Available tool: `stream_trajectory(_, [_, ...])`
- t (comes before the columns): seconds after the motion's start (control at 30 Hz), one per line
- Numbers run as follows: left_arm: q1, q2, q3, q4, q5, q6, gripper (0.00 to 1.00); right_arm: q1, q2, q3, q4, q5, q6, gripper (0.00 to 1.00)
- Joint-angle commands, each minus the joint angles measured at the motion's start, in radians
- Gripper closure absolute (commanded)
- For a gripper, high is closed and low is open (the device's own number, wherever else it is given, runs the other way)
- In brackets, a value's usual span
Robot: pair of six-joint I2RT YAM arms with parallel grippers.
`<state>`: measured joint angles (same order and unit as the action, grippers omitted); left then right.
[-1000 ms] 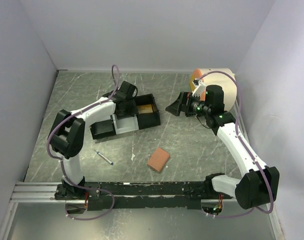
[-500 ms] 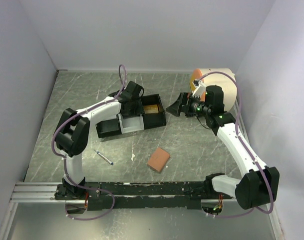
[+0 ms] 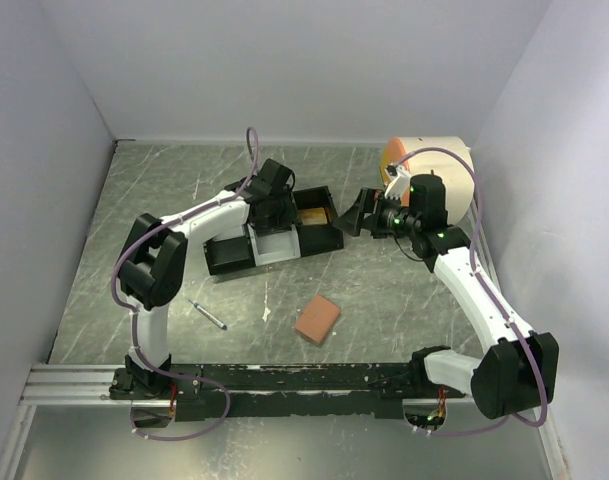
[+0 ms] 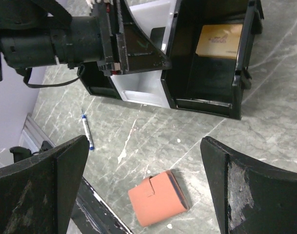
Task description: Take the credit cards out of the card holder
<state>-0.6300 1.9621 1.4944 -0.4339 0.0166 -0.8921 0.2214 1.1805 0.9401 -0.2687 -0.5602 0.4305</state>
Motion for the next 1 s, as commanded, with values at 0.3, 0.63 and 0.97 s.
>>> stream_trajectory(0.3, [-0.014, -0.120, 0.031, 0.048, 0.029, 0.076, 0.19, -0.022, -0.053, -0.179, -0.020, -0.023, 0.206, 0.05])
stream_trajectory(0.63, [-0.014, -0.454, -0.324, 0.228, 0.095, 0.191, 0.00, 0.252, -0.115, -0.346, -0.138, 0.290, 0.355, 0.29])
stream_trajectory(0.97, [-0.013, -0.810, -0.682, 0.286, 0.108, 0.202, 0.01, 0.341, -0.182, -0.570, -0.013, 0.250, 0.571, 0.44])
